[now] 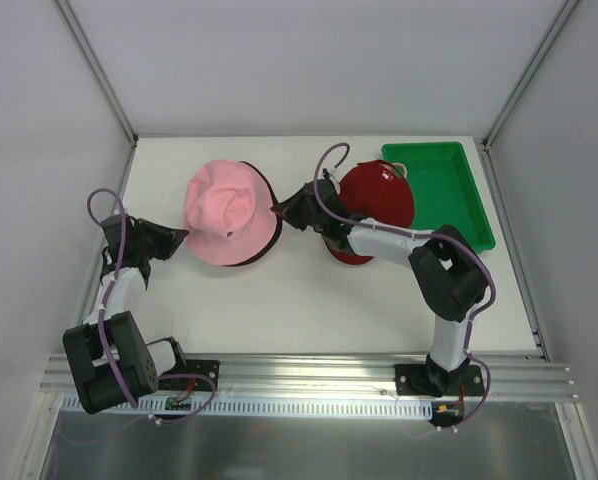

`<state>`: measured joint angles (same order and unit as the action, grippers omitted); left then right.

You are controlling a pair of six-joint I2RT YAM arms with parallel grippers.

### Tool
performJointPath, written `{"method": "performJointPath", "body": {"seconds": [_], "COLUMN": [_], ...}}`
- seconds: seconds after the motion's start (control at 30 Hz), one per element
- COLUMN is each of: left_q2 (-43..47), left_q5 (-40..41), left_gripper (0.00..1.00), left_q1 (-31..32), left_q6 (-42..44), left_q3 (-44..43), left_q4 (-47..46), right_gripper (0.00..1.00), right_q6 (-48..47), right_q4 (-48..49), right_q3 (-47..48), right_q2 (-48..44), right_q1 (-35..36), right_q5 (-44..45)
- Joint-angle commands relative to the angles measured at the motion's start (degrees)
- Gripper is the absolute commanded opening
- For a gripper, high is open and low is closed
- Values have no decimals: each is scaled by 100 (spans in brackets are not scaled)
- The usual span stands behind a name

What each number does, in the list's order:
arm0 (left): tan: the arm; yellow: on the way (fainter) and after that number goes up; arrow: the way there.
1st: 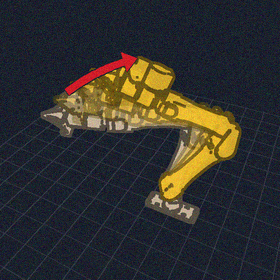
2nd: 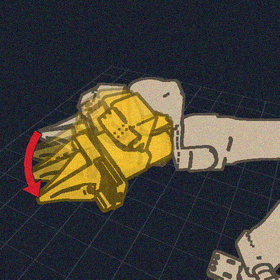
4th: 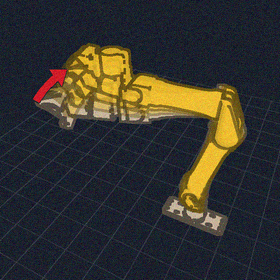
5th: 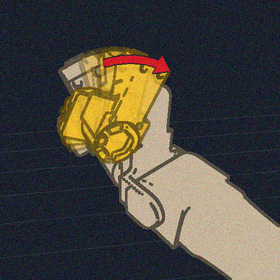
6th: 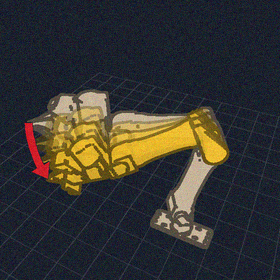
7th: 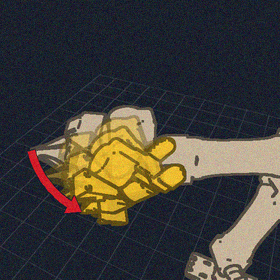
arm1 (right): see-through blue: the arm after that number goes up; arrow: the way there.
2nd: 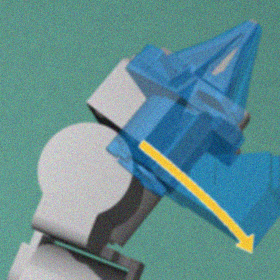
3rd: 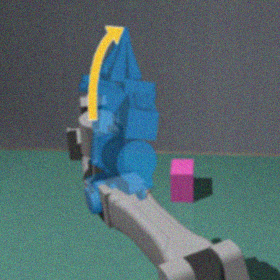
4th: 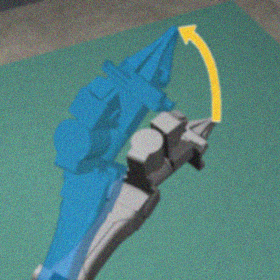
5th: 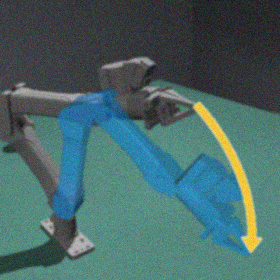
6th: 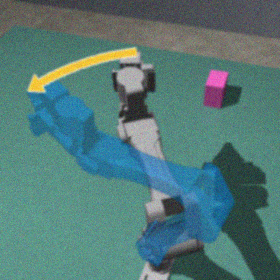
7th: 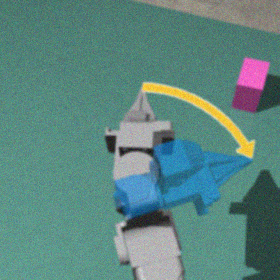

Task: Stack the hats

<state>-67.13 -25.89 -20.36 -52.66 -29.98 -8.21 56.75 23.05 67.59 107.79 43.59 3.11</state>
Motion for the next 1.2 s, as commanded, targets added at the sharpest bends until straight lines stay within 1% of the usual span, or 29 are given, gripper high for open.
{"method": "performJointPath", "body": {"seconds": [0.0,0.03,0.07,0.1,0.3,0.4,0.57,0.77,0.93,1.07,1.17], "left_q2": [139,130,104,69,-212,-344,-511,-775,-679,-459,-520], "left_q5": [462,488,497,515,620,629,760,954,1261,1543,1631], "left_gripper": [0,0,0,0,0,0,0,0,0,0,0], "left_q1": [-100,-108,-100,-100,-100,-91,-30,137,243,357,410], "left_q6": [248,230,239,230,239,265,292,204,160,81,81], "left_q3": [-184,-219,-245,-280,-342,-325,-272,-132,18,281,343], "left_q4": [390,407,460,495,619,619,636,645,785,794,987], "right_gripper": [0,1,0,0,0,0,0,0,0,0,0], "right_q6": [-618,-752,-884,-1111,-1622,-1799,-1975,-2229,-2405,-2695,-2976], "right_q4": [-1098,-1788,-2047,-2563,-3849,-4263,-4519,-4827,-4950,-5274,-5608], "right_q3": [648,833,1183,1343,2459,2907,3040,3146,3172,3549,3953], "right_q2": [-162,-83,-30,22,769,1156,1516,1649,1693,1816,2070], "right_q1": [18,26,26,18,-62,-62,-123,-149,-246,-273,-281], "right_q5": [461,549,672,725,647,515,313,260,225,216,190]}}
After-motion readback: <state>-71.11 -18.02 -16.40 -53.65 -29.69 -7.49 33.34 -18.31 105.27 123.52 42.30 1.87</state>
